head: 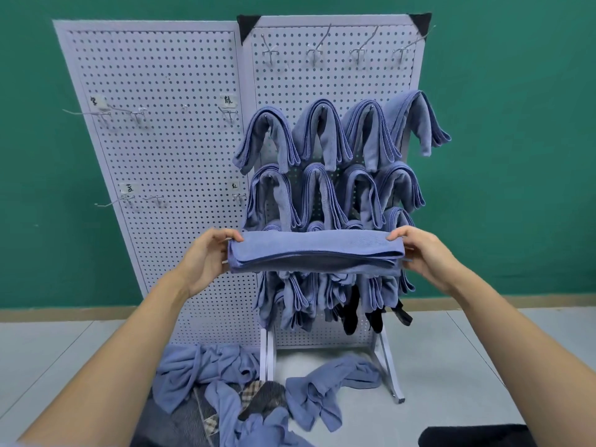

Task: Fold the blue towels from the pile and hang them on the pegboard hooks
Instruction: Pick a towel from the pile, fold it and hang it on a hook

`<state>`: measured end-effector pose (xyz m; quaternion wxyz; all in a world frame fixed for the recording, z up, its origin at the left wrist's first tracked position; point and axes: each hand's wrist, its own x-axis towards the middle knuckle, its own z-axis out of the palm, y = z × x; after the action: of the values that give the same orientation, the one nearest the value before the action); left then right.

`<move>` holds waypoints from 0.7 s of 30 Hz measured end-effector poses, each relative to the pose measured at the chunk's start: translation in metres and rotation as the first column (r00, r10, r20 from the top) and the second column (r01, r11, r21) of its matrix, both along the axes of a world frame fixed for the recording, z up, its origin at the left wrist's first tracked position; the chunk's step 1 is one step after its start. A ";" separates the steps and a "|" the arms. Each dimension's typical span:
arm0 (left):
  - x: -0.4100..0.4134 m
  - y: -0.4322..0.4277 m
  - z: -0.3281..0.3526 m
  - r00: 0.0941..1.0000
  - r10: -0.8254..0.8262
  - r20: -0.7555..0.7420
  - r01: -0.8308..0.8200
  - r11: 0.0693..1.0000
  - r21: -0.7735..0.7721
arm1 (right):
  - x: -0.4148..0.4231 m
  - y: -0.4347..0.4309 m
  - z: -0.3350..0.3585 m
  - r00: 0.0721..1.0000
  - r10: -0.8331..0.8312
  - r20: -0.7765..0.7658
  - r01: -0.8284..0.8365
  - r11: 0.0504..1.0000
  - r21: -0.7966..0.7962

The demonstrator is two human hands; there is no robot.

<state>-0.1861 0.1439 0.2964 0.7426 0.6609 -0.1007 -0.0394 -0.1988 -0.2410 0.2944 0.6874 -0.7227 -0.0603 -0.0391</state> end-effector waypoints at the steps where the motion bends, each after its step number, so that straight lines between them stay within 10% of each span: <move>1: -0.001 -0.006 0.002 0.999 0.052 0.006 -0.052 0.997 0.052 | -0.001 0.004 0.003 1.000 -0.026 0.005 0.026 0.999 -0.025; 10: 0.012 -0.035 0.003 0.917 0.368 0.153 -0.394 0.892 0.221 | 0.003 0.018 0.025 0.970 -0.157 0.184 0.190 0.965 -0.182; 17: 0.011 -0.048 -0.019 0.956 0.293 -0.019 -0.253 0.857 0.449 | -0.005 0.041 0.072 0.995 -0.046 0.087 0.042 0.998 0.050; 21: -0.011 -0.084 -0.012 0.981 0.189 0.052 -0.195 0.924 0.328 | -0.007 0.062 0.086 0.996 -0.001 0.091 -0.003 0.999 0.046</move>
<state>-0.1967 0.0596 0.2848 0.6200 0.7835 -0.0346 0.0234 -0.2060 -0.1789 0.3808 0.7003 -0.7043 -0.0909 -0.0730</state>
